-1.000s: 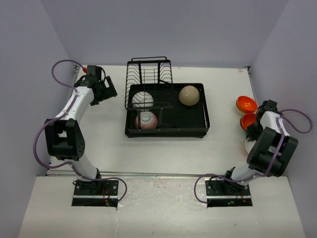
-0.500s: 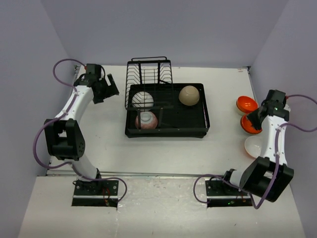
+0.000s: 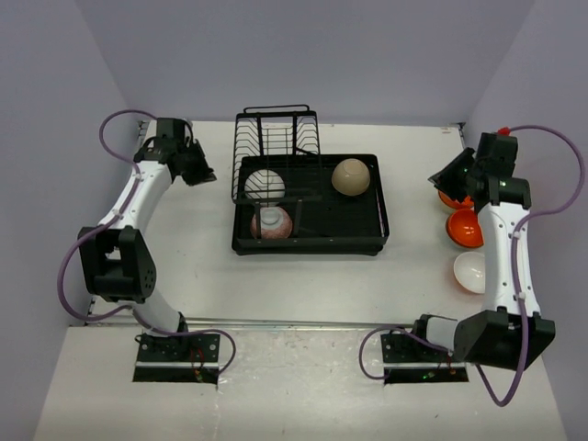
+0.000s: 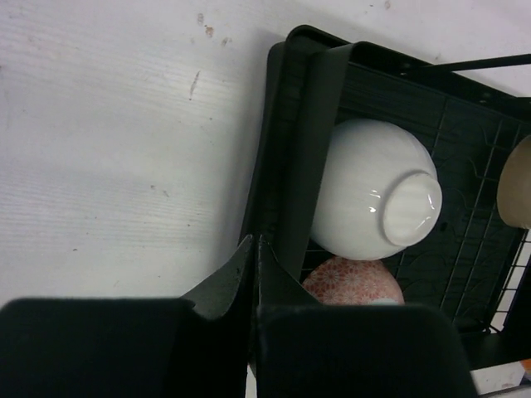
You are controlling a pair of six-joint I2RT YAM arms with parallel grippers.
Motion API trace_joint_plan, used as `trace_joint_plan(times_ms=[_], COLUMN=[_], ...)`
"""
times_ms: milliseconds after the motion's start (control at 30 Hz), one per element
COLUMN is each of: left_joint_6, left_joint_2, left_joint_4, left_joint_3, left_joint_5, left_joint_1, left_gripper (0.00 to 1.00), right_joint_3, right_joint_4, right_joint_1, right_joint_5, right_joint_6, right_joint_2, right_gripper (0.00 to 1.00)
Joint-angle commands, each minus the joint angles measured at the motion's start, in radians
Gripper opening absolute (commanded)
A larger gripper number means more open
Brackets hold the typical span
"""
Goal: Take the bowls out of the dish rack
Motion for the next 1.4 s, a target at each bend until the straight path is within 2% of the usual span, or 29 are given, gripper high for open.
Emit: trace_joint_plan(times_ms=[0,133,333,733,800,933,1033,1100,1367], left_joint_6=[-0.010,-0.027,-0.047,-0.047,-0.044,-0.042,-0.039,-0.038,-0.013], left_joint_2=[-0.065,-0.062,-0.024,0.110,0.125,0.160,0.171,0.165,0.148], left_joint_4=[0.070,0.144,0.216,0.218,0.215,0.210,0.199,0.198,0.162], left_joint_3=[-0.024,-0.050,-0.063,-0.006,0.017,0.055,0.077,0.075,0.084], left_joint_5=[0.111,0.264,0.341,0.278,0.275,0.278,0.281,0.281,0.266], left_joint_1=[0.005,-0.007,-0.056,-0.138,-0.138,-0.139,-0.139,-0.139,-0.139], left_gripper=[0.00,0.00,0.00,0.00,0.00,0.00,0.00,0.00,0.00], right_joint_3=[0.037,0.020,0.054,0.091,0.102,0.151,0.201,0.259,0.488], right_joint_4=[0.019,0.051,0.061,0.162,0.180,0.160,0.154,0.150,0.105], right_joint_1=[0.033,0.064,0.113,0.234,0.238,0.254,0.254,0.255,0.266], right_joint_5=[-0.058,-0.081,-0.123,-0.288,-0.354,-0.347,-0.310,-0.302,-0.324], right_joint_6=[-0.007,0.003,0.008,-0.026,-0.026,-0.038,-0.064,-0.072,-0.082], right_joint_2=[0.042,0.063,0.120,0.223,0.255,0.324,0.393,0.466,0.709], right_gripper=[0.26,0.26,0.26,0.30,0.31,0.30,0.21,0.00,0.00])
